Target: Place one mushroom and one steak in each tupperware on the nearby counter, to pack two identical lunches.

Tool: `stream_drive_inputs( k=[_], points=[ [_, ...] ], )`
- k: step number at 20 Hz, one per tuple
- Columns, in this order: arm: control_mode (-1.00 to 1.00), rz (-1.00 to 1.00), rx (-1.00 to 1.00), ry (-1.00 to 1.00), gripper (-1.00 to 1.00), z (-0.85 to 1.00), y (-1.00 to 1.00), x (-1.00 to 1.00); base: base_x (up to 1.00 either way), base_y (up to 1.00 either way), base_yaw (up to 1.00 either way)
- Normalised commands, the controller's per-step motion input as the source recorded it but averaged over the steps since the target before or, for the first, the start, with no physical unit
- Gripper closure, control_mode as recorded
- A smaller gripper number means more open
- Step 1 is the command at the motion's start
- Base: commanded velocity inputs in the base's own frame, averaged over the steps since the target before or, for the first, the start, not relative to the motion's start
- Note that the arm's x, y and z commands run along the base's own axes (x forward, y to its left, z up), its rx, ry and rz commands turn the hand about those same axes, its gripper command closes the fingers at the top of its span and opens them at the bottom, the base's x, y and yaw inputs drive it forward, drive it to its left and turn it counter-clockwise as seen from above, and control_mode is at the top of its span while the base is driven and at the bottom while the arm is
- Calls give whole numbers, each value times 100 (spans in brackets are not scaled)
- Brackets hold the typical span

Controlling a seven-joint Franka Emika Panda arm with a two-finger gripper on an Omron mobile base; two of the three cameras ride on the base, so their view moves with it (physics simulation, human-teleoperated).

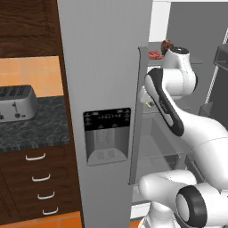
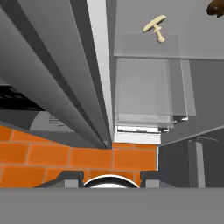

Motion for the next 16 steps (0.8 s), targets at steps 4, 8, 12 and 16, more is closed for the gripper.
stream_drive_inputs(
  k=[4, 8, 12, 16],
  points=[
    [-100, -1, -2, -2, -100, -24, -13, 6, 0, 0, 0],
    [-100, -8, 0, -1, -100, -17, -2, -22, 0, 0, 0],
    [-100, -5, 13, -26, -100, 15, -55, -39, 0, 0, 0],
    [-100, -9, 21, -11, -100, 10, -59, 10, 0, 0, 0]
  ],
)
